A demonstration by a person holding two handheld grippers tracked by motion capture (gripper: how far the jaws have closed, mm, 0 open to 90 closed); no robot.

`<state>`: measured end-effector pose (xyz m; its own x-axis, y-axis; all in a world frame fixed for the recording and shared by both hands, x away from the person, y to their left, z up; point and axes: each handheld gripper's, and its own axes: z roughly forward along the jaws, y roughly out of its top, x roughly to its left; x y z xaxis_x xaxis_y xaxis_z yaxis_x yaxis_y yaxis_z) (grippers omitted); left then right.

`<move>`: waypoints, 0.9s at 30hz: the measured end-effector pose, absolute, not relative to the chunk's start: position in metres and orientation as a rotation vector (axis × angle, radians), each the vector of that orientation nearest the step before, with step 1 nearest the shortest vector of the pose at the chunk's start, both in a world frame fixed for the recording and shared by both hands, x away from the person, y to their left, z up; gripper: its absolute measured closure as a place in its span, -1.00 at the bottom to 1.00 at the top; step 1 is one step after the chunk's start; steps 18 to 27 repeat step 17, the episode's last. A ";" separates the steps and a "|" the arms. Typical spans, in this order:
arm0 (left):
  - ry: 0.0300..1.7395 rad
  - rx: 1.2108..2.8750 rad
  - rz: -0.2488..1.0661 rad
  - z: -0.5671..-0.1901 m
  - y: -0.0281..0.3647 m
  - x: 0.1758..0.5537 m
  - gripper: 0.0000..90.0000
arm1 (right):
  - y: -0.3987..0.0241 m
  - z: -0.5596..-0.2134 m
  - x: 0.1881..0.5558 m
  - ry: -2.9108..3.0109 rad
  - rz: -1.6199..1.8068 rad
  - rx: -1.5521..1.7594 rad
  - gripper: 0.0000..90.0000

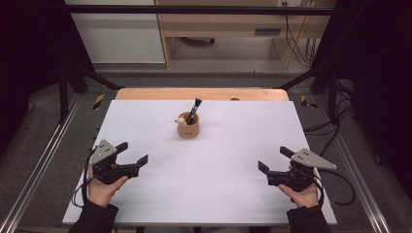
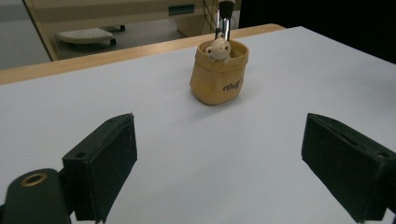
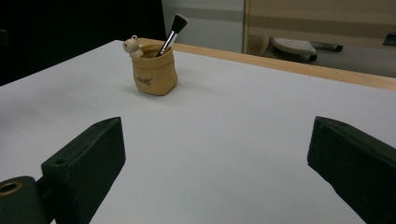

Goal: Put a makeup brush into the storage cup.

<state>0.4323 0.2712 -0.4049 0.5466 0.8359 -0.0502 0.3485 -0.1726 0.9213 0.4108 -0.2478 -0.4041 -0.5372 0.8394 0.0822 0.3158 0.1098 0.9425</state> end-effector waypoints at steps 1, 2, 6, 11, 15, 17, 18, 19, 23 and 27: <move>0.992 1.754 0.594 -0.406 0.272 0.431 -0.79 | -0.248 -0.404 0.411 1.913 1.430 1.121 -0.90; 0.997 1.755 0.598 -0.407 0.274 0.430 -0.79 | -0.248 -0.404 0.411 1.913 1.430 1.121 -0.90; 1.009 1.740 0.600 -0.409 0.279 0.428 -0.79 | -0.248 -0.404 0.410 1.910 1.434 1.122 -0.89; 1.010 1.738 0.611 -0.410 0.281 0.426 -0.80 | -0.249 -0.404 0.410 1.909 1.434 1.123 -0.89; 1.008 1.735 0.622 -0.410 0.282 0.425 -0.80 | -0.249 -0.405 0.411 1.912 1.431 1.124 -0.90; 1.006 1.734 0.625 -0.411 0.282 0.425 -0.80 | -0.249 -0.405 0.411 1.912 1.430 1.123 -0.89; 1.006 1.734 0.625 -0.411 0.282 0.425 -0.80 | -0.249 -0.405 0.411 1.912 1.430 1.123 -0.89; 1.006 1.734 0.625 -0.411 0.282 0.425 -0.80 | -0.249 -0.405 0.411 1.912 1.430 1.123 -0.89; 1.006 1.734 0.625 -0.411 0.282 0.425 -0.80 | -0.249 -0.405 0.411 1.912 1.430 1.123 -0.89; 1.006 1.734 0.625 -0.411 0.282 0.425 -0.80 | -0.249 -0.405 0.411 1.912 1.430 1.123 -0.89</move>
